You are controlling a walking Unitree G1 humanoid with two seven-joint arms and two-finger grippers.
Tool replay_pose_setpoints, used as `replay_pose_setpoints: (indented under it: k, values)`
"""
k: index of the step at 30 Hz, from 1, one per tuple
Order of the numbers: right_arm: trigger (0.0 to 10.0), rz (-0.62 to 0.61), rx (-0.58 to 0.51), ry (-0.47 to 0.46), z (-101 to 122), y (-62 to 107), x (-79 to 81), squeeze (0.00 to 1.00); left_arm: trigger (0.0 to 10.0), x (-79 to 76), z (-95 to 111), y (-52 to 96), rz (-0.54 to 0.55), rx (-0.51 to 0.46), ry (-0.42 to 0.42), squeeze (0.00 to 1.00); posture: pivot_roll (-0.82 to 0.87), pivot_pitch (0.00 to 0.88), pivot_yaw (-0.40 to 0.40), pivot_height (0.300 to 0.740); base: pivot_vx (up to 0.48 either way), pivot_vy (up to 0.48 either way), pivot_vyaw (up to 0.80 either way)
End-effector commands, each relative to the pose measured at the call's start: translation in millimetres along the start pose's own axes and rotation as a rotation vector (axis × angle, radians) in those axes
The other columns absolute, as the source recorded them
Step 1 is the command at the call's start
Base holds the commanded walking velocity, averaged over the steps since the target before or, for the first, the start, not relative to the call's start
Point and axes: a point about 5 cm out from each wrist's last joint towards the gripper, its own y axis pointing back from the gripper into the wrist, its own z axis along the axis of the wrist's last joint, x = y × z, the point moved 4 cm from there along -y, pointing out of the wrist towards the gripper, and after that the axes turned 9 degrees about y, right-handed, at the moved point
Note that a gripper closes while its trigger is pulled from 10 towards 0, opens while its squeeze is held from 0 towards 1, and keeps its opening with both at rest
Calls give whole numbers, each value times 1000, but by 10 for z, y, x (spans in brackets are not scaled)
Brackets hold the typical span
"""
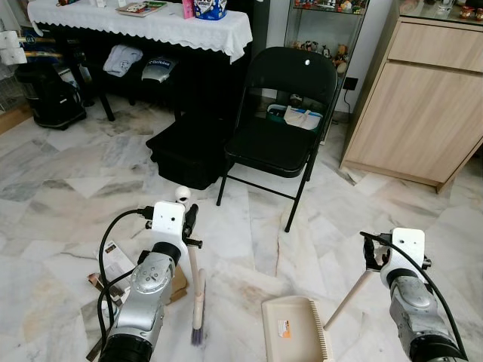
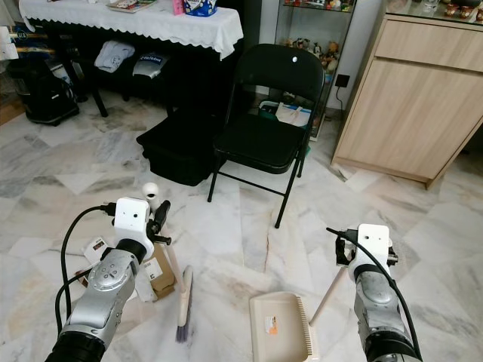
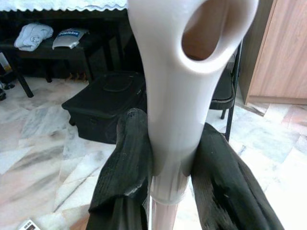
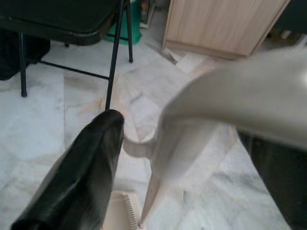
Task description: Sweep floor
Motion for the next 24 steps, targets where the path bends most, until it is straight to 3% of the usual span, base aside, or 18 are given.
replay_pose_setpoints:
  k: [1,24]
  values:
    - [0,4,-8,14,33,-17,-14,0,10000,-7,80,-4,-12,-36,-28,0,68,22,-14,740,0,0,0]
    - [0,-7,-30,14,84,-39,-36,0,10000,-16,79,0,-11,-38,-29,0,70,21,-12,740,0,0,0]
